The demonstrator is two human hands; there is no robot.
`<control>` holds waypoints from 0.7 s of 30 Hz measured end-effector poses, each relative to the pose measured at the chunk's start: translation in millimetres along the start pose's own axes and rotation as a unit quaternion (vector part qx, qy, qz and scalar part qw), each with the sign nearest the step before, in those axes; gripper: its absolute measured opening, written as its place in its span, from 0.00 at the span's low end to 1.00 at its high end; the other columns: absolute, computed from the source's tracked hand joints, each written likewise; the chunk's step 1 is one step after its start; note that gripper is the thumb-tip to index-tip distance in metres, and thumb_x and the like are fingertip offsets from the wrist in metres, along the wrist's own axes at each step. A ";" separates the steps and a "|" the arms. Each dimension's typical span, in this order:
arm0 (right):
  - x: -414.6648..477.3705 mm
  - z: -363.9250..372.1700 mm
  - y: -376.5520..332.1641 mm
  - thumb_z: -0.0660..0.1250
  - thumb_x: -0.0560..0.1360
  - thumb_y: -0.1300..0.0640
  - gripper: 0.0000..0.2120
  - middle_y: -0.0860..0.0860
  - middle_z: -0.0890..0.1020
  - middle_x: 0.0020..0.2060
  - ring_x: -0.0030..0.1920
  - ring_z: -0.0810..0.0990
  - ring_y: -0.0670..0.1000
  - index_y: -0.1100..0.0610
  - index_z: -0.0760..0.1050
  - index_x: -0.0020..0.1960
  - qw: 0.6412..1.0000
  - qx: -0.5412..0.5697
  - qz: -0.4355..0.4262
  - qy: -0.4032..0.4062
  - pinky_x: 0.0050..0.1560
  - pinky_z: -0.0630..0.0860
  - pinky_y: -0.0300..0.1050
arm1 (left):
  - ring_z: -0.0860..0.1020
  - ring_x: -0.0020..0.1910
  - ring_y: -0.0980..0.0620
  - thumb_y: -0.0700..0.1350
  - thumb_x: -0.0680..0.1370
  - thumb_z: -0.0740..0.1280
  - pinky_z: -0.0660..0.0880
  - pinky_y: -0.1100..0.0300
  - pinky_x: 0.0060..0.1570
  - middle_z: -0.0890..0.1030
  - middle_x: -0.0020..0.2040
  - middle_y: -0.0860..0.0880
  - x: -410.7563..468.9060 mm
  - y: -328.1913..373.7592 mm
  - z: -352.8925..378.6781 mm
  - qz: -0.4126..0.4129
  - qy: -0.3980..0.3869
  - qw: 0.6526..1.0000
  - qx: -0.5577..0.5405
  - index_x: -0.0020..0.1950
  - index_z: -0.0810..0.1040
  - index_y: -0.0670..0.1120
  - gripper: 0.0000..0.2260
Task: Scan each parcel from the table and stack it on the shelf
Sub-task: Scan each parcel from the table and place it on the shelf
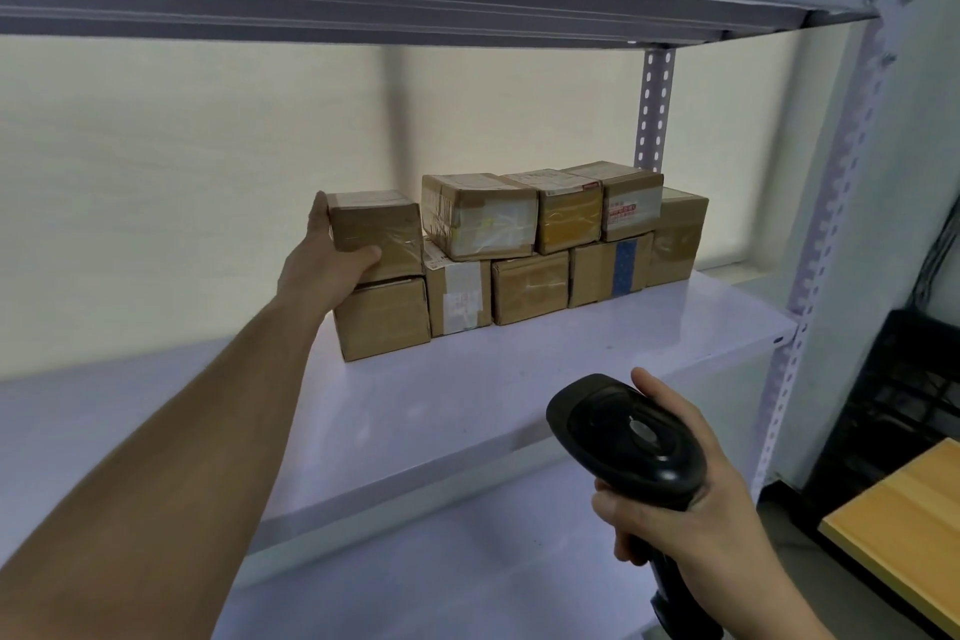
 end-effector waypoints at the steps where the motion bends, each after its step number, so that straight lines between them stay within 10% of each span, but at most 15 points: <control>1: 0.2 -1.3 0.3 0.73 0.64 0.78 0.45 0.55 0.80 0.55 0.28 0.78 0.62 0.33 0.72 0.63 1.000 -0.003 0.000 0.002 0.29 0.78 0.49 | 0.71 0.66 0.42 0.49 0.76 0.69 0.68 0.51 0.64 0.73 0.68 0.48 -1.4 -0.4 0.3 0.003 0.004 1.000 -0.002 0.79 0.48 0.58 0.38; 8: 3.2 -0.4 2.7 0.74 0.64 0.77 0.45 0.56 0.80 0.55 0.28 0.79 0.62 0.30 0.73 0.60 1.000 -0.017 -0.004 -0.003 0.29 0.78 0.49 | 0.75 0.59 0.40 0.50 0.75 0.70 0.71 0.46 0.62 0.75 0.52 0.48 -5.3 -6.4 -3.0 0.009 0.025 1.000 0.017 0.76 0.53 0.58 0.35; 16: -3.0 -7.8 -3.5 0.75 0.64 0.76 0.45 0.60 0.80 0.53 0.27 0.78 0.61 0.27 0.73 0.58 0.999 -0.034 -0.008 0.011 0.29 0.78 0.47 | 0.68 0.69 0.40 0.53 0.74 0.71 0.66 0.45 0.66 0.69 0.70 0.41 -12.8 -7.5 0.3 0.011 0.046 0.998 0.046 0.79 0.43 0.56 0.44; 21: -16.3 -21.6 -9.3 0.75 0.65 0.74 0.44 0.61 0.79 0.52 0.27 0.78 0.59 0.27 0.72 0.59 0.999 -0.046 -0.023 0.009 0.31 0.77 0.45 | 0.60 0.73 0.44 0.53 0.72 0.72 0.64 0.45 0.67 0.63 0.74 0.43 -53.8 9.1 0.4 0.098 0.141 0.978 0.116 0.78 0.54 0.50 0.40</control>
Point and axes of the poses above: each hand's wrist, its own x-axis towards the middle knuckle, its own z-axis out of the palm, y = z × x, the point moved 6 cm from there along x, towards the middle knuckle
